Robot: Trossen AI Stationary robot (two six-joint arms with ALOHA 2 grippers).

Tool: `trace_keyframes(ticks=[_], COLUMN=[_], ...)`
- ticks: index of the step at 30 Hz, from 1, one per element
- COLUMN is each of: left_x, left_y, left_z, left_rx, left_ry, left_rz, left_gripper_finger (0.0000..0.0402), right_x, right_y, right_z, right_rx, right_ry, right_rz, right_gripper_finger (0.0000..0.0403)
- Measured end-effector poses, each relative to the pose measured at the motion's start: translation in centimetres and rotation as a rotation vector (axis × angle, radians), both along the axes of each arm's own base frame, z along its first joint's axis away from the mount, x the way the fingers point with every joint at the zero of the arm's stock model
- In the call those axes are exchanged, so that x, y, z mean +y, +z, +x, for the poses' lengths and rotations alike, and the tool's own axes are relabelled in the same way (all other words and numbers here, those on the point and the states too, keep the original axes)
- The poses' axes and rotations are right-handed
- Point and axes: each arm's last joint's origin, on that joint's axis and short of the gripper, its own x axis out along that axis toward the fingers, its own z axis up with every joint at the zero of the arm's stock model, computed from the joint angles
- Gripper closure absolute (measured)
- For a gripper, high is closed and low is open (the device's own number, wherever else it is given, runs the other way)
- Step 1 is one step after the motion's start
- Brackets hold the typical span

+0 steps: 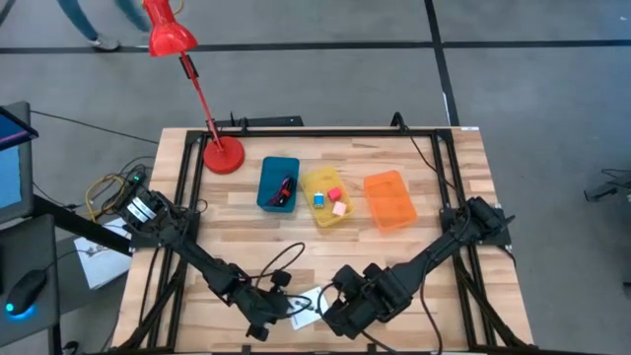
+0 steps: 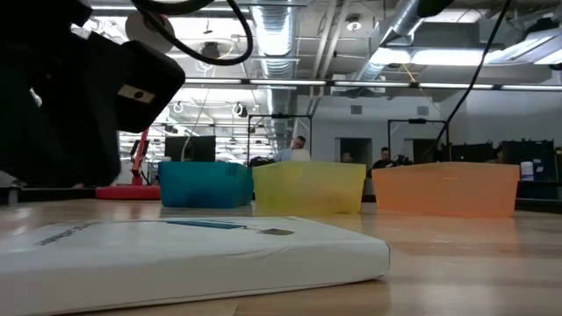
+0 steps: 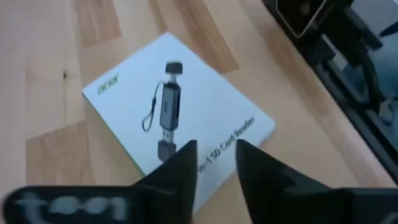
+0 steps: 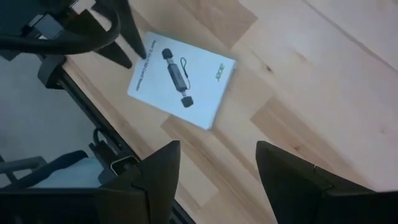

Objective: Pick and place items into bin
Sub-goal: Put the white card reader box into the orange bin

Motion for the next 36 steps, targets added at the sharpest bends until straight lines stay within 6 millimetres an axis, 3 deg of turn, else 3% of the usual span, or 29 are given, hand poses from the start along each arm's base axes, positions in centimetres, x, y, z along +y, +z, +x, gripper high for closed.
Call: trace_keyframes(ticks=[5,12,22,36], left_x=[0.1,-0.2,-0.4,-0.3], left_y=[0.0,0.0,-2.6,-3.1], left_z=[-0.1,-0.3,0.2,0.0], left_rx=[0.033,0.036,0.049,0.093], left_ry=[0.052,0.073,0.123,0.136], left_rz=[-0.046,-0.071,-0.037,-0.029], left_gripper_finger=[0.039,0.04,0.0401,0.0401], right_x=[0.0,0.1,0.8,2.6], right_y=[0.0,0.0,-0.8,-7.6], right_z=[0.0,0.1,0.8,3.1], right_rx=[0.0,-0.007,-0.056,0.067], right_ry=[0.001,0.005,0.005,0.048], right_rz=[0.0,0.004,0.014,0.066], right_gripper_finger=[0.0198,0.0201,0.0216,0.019])
